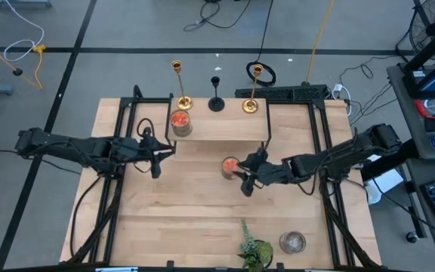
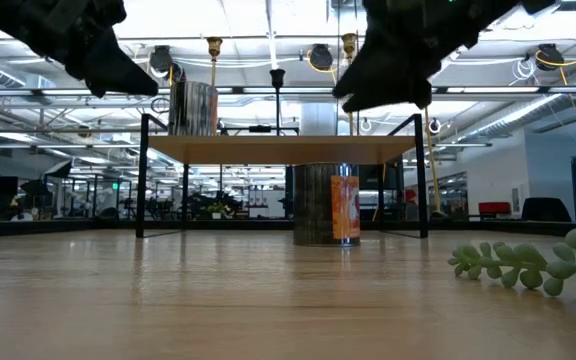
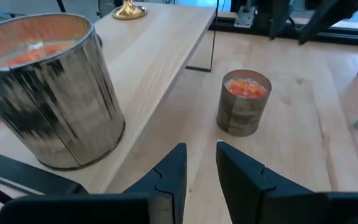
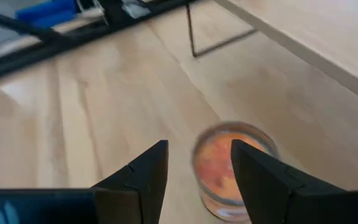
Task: Pick & Place candle stick holders
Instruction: Put the orange scented candle on the shelf aligned with the other orange scented candle
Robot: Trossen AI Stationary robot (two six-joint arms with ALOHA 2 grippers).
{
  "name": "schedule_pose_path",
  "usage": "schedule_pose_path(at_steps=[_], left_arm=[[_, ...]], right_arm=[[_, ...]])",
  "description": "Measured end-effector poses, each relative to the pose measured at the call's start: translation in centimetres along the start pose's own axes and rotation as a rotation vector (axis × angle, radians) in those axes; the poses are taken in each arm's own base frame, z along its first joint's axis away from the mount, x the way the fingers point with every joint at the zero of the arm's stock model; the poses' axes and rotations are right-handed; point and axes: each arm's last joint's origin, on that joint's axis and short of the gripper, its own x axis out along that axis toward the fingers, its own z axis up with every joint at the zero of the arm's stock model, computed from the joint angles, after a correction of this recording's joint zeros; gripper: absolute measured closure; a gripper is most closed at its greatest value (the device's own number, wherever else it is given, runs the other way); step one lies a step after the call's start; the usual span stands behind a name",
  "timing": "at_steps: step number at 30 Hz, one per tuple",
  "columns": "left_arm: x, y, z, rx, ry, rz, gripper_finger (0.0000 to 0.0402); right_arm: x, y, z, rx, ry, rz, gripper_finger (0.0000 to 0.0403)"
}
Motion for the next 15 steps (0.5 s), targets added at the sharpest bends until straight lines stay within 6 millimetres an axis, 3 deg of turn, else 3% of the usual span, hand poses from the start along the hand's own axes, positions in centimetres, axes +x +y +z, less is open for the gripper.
schedule_pose_path(at_steps=[9, 15], left_arm=[[0.0, 0.0, 0.0, 0.012, 0.001, -0.001, 0.0309], [0.0, 0.0, 0.1, 0.006, -0.013, -0.004, 0.0309]], right_arm=[[1.1, 0.1, -0.3, -0.37, 0.04, 0.106, 0.0232], [3.3, -0.8, -1.4, -0.375, 0.135, 0.124, 0.0232]])
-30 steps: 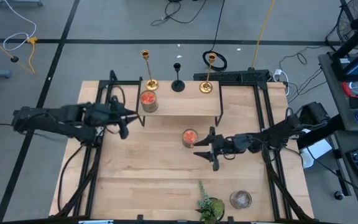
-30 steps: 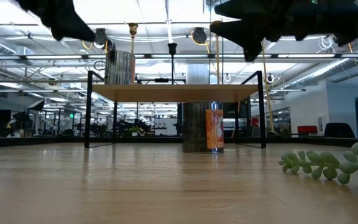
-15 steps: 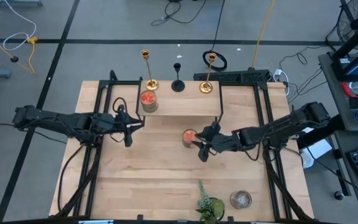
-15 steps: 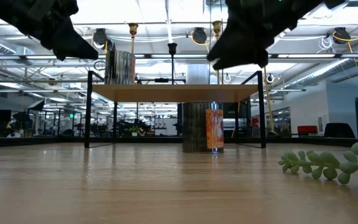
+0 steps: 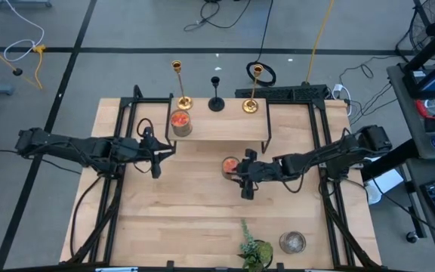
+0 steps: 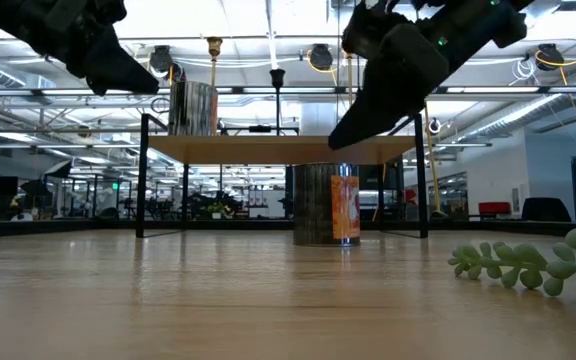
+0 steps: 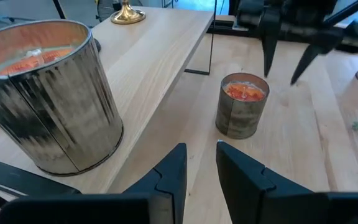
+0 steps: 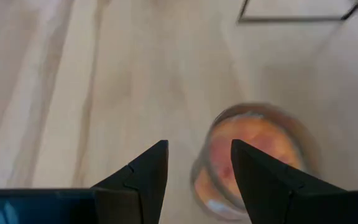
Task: Pick & Place candle stick holders
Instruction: Put the orange scented candle on the shelf aligned with the other orange scented candle
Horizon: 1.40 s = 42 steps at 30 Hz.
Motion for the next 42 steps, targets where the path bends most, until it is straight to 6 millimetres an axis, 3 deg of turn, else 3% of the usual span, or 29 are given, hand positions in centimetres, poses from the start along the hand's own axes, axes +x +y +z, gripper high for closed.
schedule_pose_path(at_steps=[9, 16, 29, 33, 42], left_arm=[[0.0, 0.0, 0.0, 0.015, 0.001, 0.0, 0.0309], [0.0, 0.0, 0.0, 0.008, -0.002, 0.0, 0.0309], [0.0, 0.0, 0.0, 0.008, -0.004, 0.008, 0.0309], [0.0, 0.0, 0.0, 0.009, -0.004, 0.008, 0.0309], [0.0, 0.0, 0.0, 0.016, -0.004, 0.008, 0.0309]], right_arm=[[0.6, -1.4, 0.1, -0.075, 0.024, 0.105, 0.0232], [0.8, -2.7, -0.4, -0.078, 0.094, 0.078, 0.0232], [1.0, -2.9, -1.6, -0.203, 0.11, 0.083, 0.0238], [1.0, -2.9, -1.9, -0.273, 0.104, 0.08, 0.0267], [1.0, -3.2, -2.2, -0.363, 0.131, 0.09, 0.0375]])
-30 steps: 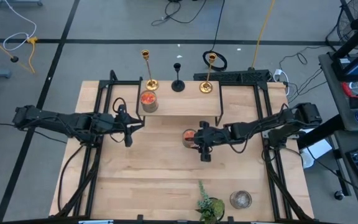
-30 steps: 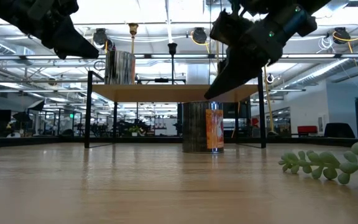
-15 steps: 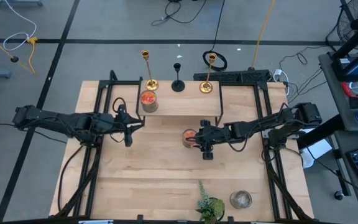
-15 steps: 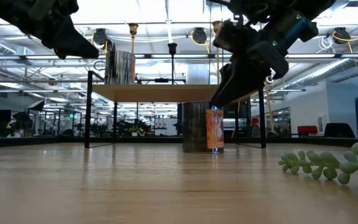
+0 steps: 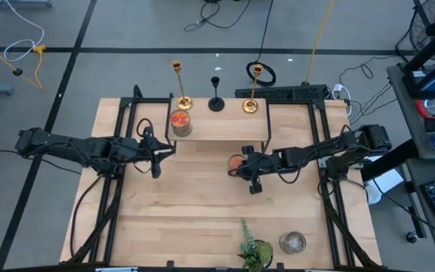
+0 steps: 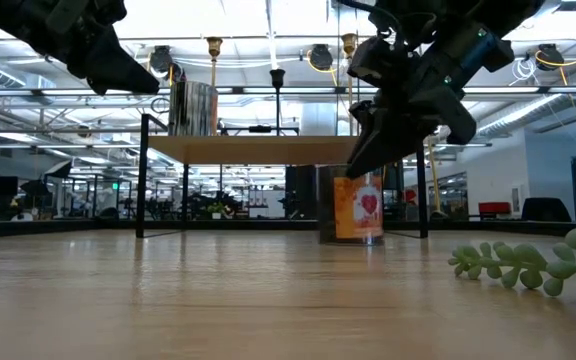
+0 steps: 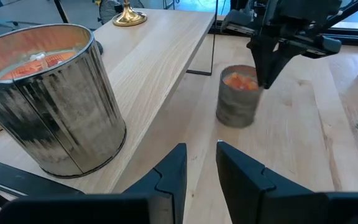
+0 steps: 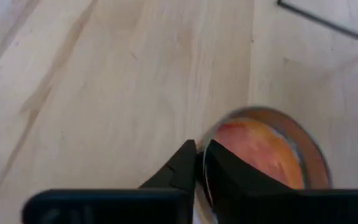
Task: Pick & Place candle stick holders
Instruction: Put the orange scented candle on the shelf aligned with the other orange scented candle
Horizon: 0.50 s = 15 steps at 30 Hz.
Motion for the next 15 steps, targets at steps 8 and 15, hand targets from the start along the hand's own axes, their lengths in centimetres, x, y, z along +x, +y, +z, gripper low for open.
schedule_pose_path(at_steps=[8, 15], left_arm=[[0.0, 0.0, 0.0, 0.006, 0.0, 0.0, 0.0309], [0.0, 0.0, 0.0, 0.008, 0.0, 0.0, 0.0309]], right_arm=[[0.0, 0.4, 0.2, -0.002, -0.037, 0.097, 0.0388], [-0.5, 0.0, 1.2, 0.051, -0.127, 0.079, 0.0397]])
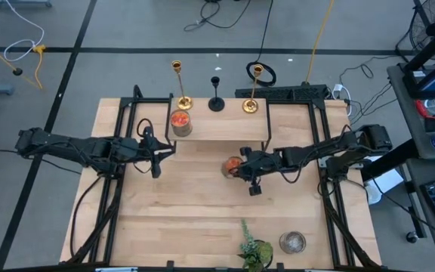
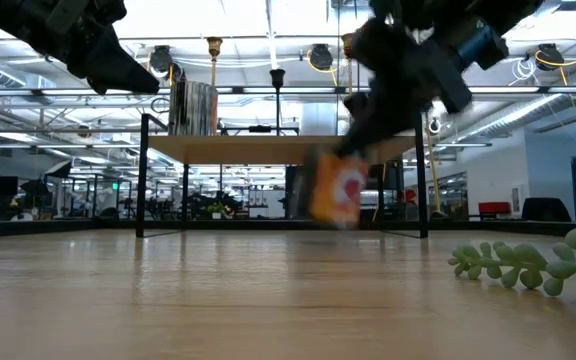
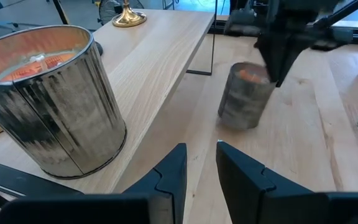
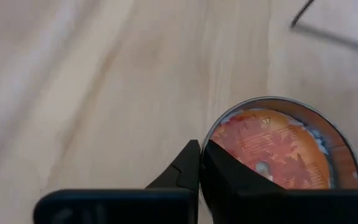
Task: Pick & Place candle stick holders
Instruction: Put the orange scented candle on the shelf aligned with the other orange scented candle
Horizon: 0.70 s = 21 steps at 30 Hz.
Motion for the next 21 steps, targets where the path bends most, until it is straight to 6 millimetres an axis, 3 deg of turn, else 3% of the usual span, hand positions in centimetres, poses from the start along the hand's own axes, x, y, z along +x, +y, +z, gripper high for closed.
schedule_pose_path(at_steps=[3, 9, 13, 21], left_arm=[[0.0, 0.0, 0.0, 0.009, 0.0, 0.0, 0.0309], [0.0, 0.0, 0.0, 0.017, 0.0, 0.0, 0.0309], [0.0, 0.0, 0.0, 0.018, 0.0, 0.0, 0.0309], [0.0, 0.0, 0.0, 0.026, -0.001, 0.0, 0.0309]], right_arm=[[-0.4, -0.2, 1.9, 0.064, -0.115, 0.033, 0.0398], [-0.5, 0.0, 4.6, 0.143, -0.174, 0.098, 0.04], [-1.8, -0.4, 8.1, 0.136, -0.25, 0.092, 0.0401], [-5.0, -3.2, 13.3, -0.008, -0.284, -0.118, 0.0402]])
